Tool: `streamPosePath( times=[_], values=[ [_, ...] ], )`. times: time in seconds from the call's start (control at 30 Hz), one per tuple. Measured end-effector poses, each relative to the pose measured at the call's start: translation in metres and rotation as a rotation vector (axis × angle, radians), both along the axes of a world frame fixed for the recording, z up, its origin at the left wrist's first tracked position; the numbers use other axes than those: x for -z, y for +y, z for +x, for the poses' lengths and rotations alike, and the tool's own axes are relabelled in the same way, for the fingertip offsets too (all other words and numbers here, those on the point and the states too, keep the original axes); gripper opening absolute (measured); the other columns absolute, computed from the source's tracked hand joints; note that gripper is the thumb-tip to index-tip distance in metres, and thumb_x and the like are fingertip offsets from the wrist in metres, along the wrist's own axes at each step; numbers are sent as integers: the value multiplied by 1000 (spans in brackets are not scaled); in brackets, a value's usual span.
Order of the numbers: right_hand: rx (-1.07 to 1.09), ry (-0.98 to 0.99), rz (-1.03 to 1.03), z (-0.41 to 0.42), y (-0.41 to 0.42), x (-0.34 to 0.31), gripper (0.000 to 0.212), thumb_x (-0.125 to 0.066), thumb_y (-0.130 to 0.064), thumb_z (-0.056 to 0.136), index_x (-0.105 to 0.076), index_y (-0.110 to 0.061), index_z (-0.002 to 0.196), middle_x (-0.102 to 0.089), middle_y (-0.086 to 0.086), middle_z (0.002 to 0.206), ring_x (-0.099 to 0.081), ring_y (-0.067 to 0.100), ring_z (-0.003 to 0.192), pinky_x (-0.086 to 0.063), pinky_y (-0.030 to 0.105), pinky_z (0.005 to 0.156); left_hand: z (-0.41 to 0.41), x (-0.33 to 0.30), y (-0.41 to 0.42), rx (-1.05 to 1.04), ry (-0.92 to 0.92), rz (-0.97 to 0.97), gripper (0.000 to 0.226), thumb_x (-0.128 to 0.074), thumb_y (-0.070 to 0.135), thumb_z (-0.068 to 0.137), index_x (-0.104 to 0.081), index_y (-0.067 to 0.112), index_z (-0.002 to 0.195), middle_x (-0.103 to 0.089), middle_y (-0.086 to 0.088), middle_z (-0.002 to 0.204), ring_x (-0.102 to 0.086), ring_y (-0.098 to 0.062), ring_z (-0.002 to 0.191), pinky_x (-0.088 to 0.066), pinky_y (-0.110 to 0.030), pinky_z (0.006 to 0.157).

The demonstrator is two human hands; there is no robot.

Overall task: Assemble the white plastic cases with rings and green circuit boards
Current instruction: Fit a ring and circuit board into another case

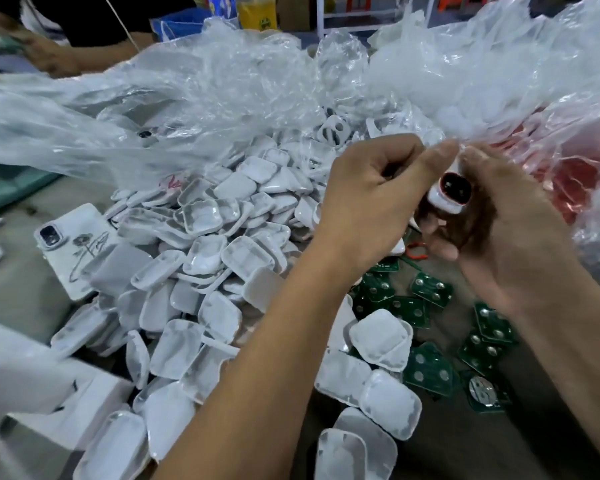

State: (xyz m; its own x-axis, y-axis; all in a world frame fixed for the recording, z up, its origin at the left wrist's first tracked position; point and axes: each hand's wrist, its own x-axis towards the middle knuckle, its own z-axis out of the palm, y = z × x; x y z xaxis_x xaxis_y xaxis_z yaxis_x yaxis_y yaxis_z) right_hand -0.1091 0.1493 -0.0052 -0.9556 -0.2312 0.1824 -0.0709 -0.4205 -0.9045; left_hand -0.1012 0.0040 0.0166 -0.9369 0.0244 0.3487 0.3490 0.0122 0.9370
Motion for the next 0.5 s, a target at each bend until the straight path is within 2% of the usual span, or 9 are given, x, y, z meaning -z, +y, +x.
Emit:
streamPosePath(
  times=[0.07,0.1,0.2,0.23,0.27,0.33,0.4,0.43,0.5],
  values=[
    [128,68,74,6,-9,-8,26,-54,-28,105,-63,-24,81,-66,4,72,-57,19,48,-40,24,39,-1,-5,-5,-317,234,-158,47,-61,18,103,-46,-4,63,-46,-15,53,-51,-11,46,-39,-29,49],
    [186,136,157,9,-18,-14,29,-56,-28,106,-65,-25,79,-69,7,74,-59,18,48,-41,24,41,0,-8,-14,-504,354,-222,44,-61,16,103,-48,1,63,-47,-7,53,-47,-13,48,-36,-32,51],
    [222,383,378,16,-48,-42,19,-59,-27,107,-72,-24,94,-73,17,87,-71,18,65,-52,27,43,3,-19,-49,-1010,499,-299,24,-59,12,97,-54,12,74,-53,5,66,-47,-14,65,-37,-27,64],
    [215,473,418,16,-60,-54,14,-60,-25,106,-73,-20,102,-73,15,87,-74,19,70,-55,27,46,3,-22,-62,-1151,430,-358,11,-59,13,93,-59,14,82,-59,6,77,-51,-13,77,-35,-21,72],
    [201,568,454,15,-75,-66,14,-61,-23,106,-73,-16,108,-73,11,85,-75,21,74,-57,27,50,3,-24,-77,-1251,267,-450,8,-58,15,90,-65,16,94,-64,5,91,-53,-16,93,-31,-18,78],
    [160,747,544,9,-106,-89,18,-61,-22,106,-72,-9,107,-70,6,80,-74,16,71,-54,21,51,0,-19,-104,-1214,-149,-660,30,-57,21,88,-67,20,116,-67,1,119,-50,-25,120,-31,-21,90],
    [95,824,652,-2,-138,-106,21,-60,-23,105,-72,-7,98,-69,-1,75,-71,6,62,-48,16,48,2,-18,-116,-1045,-456,-733,35,-56,24,86,-67,21,119,-68,-4,123,-52,-31,125,-42,-37,104],
    [52,830,717,-10,-155,-110,21,-61,-24,104,-73,-9,96,-69,-4,73,-70,5,58,-47,16,47,5,-17,-119,-990,-515,-724,33,-57,23,84,-68,20,115,-69,-5,119,-56,-32,122,-45,-42,104],
    [-49,793,879,-29,-187,-113,20,-64,-24,103,-75,-8,97,-71,-3,73,-70,8,55,-50,20,49,8,-16,-120,-994,-484,-698,24,-58,17,84,-67,14,106,-70,-8,110,-62,-35,112,-48,-36,88]
  ],
)
